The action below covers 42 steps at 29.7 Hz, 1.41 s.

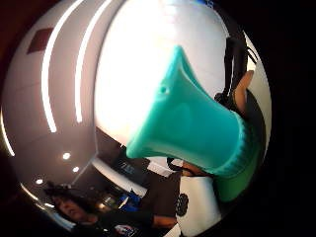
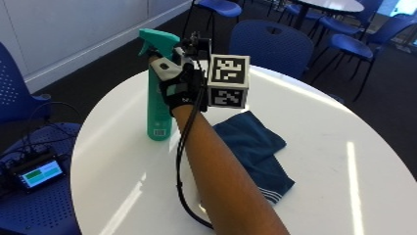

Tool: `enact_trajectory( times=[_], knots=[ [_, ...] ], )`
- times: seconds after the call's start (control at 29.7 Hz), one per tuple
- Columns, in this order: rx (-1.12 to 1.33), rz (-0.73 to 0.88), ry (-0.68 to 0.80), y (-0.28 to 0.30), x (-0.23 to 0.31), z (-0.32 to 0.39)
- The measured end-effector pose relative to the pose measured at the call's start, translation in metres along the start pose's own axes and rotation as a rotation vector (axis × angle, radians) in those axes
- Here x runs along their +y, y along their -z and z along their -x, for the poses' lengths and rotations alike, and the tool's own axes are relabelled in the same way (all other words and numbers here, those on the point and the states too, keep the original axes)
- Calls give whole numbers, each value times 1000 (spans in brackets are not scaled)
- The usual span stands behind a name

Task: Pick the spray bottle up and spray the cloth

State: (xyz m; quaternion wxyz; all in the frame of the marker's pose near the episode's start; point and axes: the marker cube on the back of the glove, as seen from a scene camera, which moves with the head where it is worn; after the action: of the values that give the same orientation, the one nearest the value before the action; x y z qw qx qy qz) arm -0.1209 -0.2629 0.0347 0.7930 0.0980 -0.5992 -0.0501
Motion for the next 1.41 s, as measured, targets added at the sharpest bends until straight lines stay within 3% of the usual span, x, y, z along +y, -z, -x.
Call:
enact_trajectory(
  times=[0.64,1.18,1.41],
  knots=[
    [-19,20,10,0,-7,13],
    [-74,99,-182,-6,15,-14],
    [18,174,-179,-9,19,-30]
  ],
)
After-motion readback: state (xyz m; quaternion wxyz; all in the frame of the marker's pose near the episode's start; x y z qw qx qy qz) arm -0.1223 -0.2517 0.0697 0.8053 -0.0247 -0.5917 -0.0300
